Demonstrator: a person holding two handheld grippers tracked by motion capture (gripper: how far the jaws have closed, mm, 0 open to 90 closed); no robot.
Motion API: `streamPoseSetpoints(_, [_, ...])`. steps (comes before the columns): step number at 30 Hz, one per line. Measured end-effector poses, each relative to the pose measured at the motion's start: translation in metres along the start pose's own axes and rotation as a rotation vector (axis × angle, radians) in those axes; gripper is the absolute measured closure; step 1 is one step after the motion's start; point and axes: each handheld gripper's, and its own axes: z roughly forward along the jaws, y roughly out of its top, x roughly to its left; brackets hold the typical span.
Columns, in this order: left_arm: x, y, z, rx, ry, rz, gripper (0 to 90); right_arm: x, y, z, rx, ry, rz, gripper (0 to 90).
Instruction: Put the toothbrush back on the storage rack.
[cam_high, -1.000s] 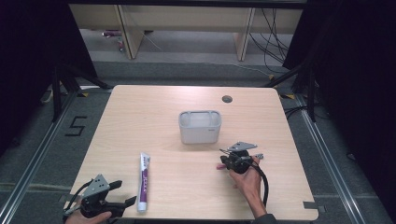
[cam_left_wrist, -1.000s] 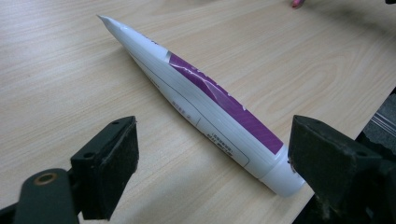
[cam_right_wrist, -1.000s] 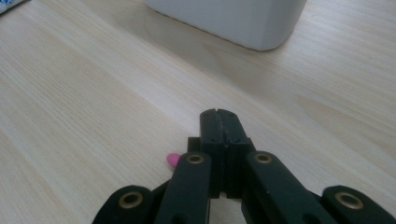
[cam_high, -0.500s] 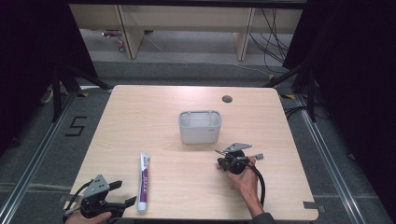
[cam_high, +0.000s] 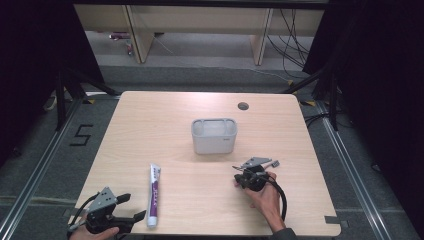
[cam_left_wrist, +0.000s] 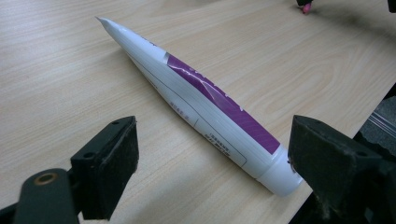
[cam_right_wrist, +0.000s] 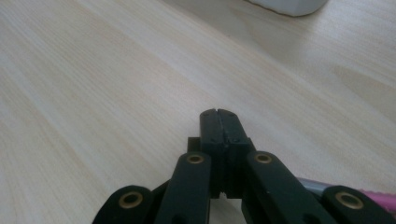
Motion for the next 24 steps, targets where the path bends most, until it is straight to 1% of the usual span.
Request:
streamPoseSetpoints(1, [0.000, 0.000, 0.000, -0.002, 0.003, 0.001, 16.0, 0.000, 0.000, 0.000, 0.000, 0.000, 0.000, 90.0])
streamPoseSetpoints(2, [0.000, 0.000, 0.000, -0.001, 0.001, 0.000, 16.0, 0.001, -0.001, -0.001, 0.008, 0.018, 0.020, 90.0])
streamPoseSetpoints(3, [0.000, 0.000, 0.000, 0.002, 0.003, 0.001, 16.0, 0.000, -0.002, -0.001, 0.006, 0.014, -0.001, 89.9])
streamPoseSetpoints(4, [0.000, 0.000, 0.000, 0.004, -0.002, 0.005, 16.0, 0.001, -0.004, 0.000, -0.008, 0.015, 0.010, 89.9])
streamPoseSetpoints(5, [0.000, 0.000, 0.000, 0.002, -0.002, 0.003, 16.0, 0.001, -0.005, 0.000, -0.006, 0.012, 0.002, 89.9])
streamPoseSetpoints(6, [-0.001, 0.000, 0.000, 0.003, 0.003, 0.003, 16.0, 0.001, -0.005, -0.003, 0.014, 0.022, 0.011, 89.9])
streamPoseSetpoints(7, [-0.001, 0.000, 0.000, 0.001, 0.001, 0.002, 16.0, 0.002, -0.005, -0.004, 0.020, 0.025, 0.012, 89.9])
streamPoseSetpoints(8, [0.000, 0.000, 0.000, 0.001, 0.001, 0.003, 16.0, 0.002, -0.006, -0.005, 0.019, 0.021, -0.005, 89.9])
streamPoseSetpoints(9, [0.000, -0.001, 0.001, 0.000, 0.000, 0.003, 16.0, 0.003, -0.007, -0.006, 0.022, 0.022, 0.000, 89.9])
streamPoseSetpoints(10, [0.001, -0.001, 0.000, 0.008, 0.008, 0.011, 16.0, 0.003, -0.008, -0.008, 0.029, 0.029, 0.009, 89.9])
streamPoseSetpoints(11, [0.000, -0.001, 0.000, 0.001, 0.000, -0.002, 16.0, 0.004, -0.011, -0.008, 0.018, 0.026, 0.013, 89.9])
streamPoseSetpoints(12, [0.000, 0.000, 0.000, 0.002, 0.000, -0.004, 16.0, 0.003, -0.012, -0.011, 0.038, 0.030, 0.012, 89.9])
streamPoseSetpoints(13, [0.000, 0.000, 0.000, 0.001, 0.000, -0.003, 16.0, 0.003, -0.012, -0.011, 0.038, 0.030, 0.012, 89.9])
streamPoseSetpoints(14, [-0.001, -0.001, 0.001, -0.003, 0.003, -0.004, 16.0, 0.002, -0.014, -0.011, 0.019, 0.024, 0.015, 89.9])
streamPoseSetpoints(15, [0.001, -0.001, 0.000, 0.008, 0.005, 0.013, 16.0, 0.002, -0.016, -0.014, 0.018, 0.015, 0.018, 89.9])
streamPoseSetpoints(16, [-0.001, 0.000, 0.001, -0.002, 0.001, -0.004, 16.0, 0.002, -0.018, -0.016, 0.020, 0.025, 0.032, 89.9])
streamPoseSetpoints(17, [-0.001, 0.000, 0.001, -0.006, 0.001, -0.006, 16.0, 0.002, -0.020, -0.019, 0.034, 0.019, 0.033, 89.8])
streamPoseSetpoints(18, [-0.001, 0.000, 0.001, -0.004, 0.004, -0.006, 16.0, 0.002, -0.021, -0.020, 0.030, 0.021, 0.026, 89.9])
streamPoseSetpoints(19, [0.000, 0.000, 0.001, 0.001, 0.001, -0.002, 16.0, 0.001, -0.023, -0.023, 0.038, 0.022, 0.004, 89.8])
streamPoseSetpoints(20, [0.000, -0.001, 0.001, -0.007, -0.002, -0.004, 16.0, 0.000, -0.027, -0.026, 0.040, 0.025, 0.004, 89.8])
streamPoseSetpoints(21, [0.000, -0.001, 0.001, -0.005, -0.001, -0.003, 16.0, 0.000, -0.027, -0.026, 0.040, 0.025, 0.004, 89.8])
streamPoseSetpoints(23, [-0.001, 0.000, 0.001, -0.004, 0.008, -0.007, 16.0, -0.003, -0.032, -0.028, 0.043, 0.018, 0.018, 89.8])
streamPoseSetpoints(24, [0.000, 0.000, 0.001, -0.003, 0.001, -0.006, 16.0, -0.003, -0.033, -0.031, 0.053, 0.024, 0.042, 89.8])
